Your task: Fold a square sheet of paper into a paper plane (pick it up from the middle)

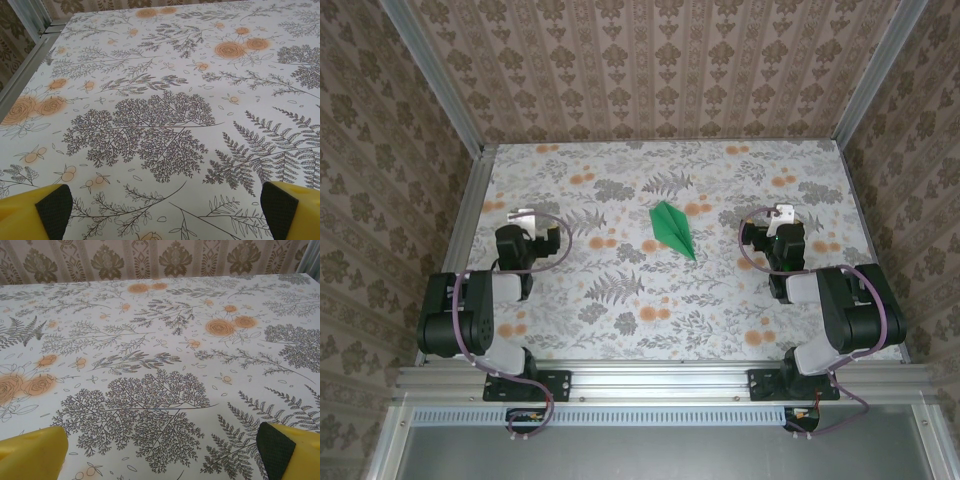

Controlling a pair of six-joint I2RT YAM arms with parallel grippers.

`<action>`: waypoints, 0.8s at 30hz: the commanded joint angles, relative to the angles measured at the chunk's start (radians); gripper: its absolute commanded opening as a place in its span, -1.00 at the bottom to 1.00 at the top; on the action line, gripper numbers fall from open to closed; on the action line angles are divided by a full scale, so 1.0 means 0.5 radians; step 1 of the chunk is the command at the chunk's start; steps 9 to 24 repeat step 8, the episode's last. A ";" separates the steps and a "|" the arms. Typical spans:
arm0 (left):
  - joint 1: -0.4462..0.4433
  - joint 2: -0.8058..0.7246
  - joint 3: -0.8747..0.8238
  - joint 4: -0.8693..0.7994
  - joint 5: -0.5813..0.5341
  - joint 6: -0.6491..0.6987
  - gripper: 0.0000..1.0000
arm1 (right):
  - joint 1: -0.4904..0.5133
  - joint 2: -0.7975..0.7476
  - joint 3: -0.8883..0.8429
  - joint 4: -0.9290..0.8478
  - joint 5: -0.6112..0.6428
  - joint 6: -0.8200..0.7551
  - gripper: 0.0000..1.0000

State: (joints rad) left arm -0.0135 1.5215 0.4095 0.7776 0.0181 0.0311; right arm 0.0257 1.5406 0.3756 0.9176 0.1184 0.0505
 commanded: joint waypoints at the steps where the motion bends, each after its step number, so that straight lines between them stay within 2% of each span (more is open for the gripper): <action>1: -0.001 -0.001 0.046 -0.013 -0.016 0.045 1.00 | -0.008 0.022 0.022 0.036 -0.041 -0.021 1.00; 24: -0.001 -0.003 0.046 -0.013 -0.012 0.045 1.00 | -0.009 0.019 0.019 0.039 -0.041 -0.023 0.99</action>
